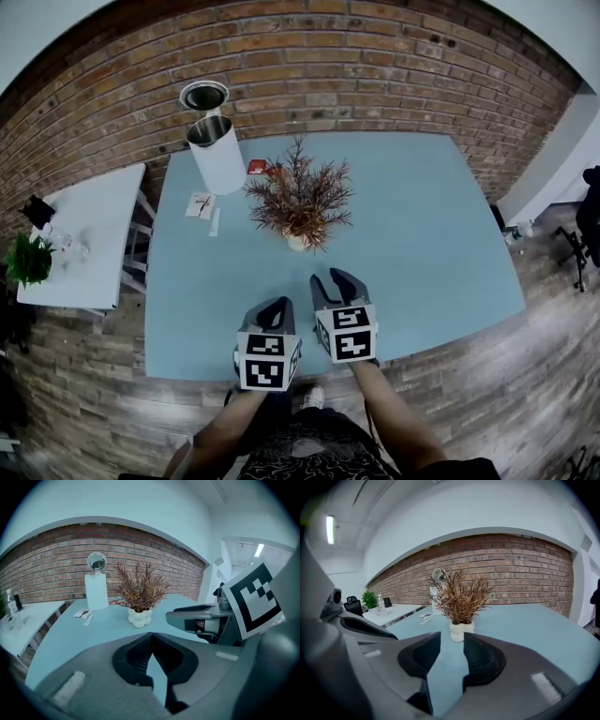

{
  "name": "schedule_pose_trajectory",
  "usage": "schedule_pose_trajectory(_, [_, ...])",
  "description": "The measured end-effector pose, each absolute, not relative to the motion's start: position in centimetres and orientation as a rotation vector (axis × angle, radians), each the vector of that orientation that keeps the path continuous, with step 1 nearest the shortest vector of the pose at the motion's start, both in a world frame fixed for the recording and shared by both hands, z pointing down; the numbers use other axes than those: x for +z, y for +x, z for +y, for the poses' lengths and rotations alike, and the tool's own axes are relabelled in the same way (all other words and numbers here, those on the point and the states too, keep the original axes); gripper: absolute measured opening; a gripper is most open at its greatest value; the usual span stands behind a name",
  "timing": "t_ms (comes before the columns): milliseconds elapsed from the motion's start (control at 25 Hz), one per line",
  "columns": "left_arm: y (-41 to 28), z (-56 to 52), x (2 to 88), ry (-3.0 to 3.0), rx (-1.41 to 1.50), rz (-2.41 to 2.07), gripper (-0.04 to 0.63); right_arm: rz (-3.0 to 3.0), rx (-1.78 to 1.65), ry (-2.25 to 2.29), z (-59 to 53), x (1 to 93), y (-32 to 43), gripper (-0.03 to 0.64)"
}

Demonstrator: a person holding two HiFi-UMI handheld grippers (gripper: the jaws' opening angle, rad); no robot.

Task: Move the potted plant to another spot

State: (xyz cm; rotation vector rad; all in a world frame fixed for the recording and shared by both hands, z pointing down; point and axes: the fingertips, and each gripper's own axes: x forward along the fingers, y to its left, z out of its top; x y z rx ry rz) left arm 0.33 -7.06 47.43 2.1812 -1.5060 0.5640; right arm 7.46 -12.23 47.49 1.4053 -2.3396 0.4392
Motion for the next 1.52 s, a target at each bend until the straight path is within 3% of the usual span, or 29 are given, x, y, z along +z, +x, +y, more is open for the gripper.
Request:
schedule_pose_trajectory(960, [-3.0, -15.0, 49.6, 2.153, 0.607, -1.471, -0.002, -2.257, 0.503, 1.387, -21.8, 53.0, 4.6, 0.378])
schedule_pose_trajectory(1520, [-4.4, -17.0, 51.1, 2.125, 0.628, -1.462, -0.002, -2.238, 0.51, 1.448, -25.6, 55.3, 4.0, 0.463])
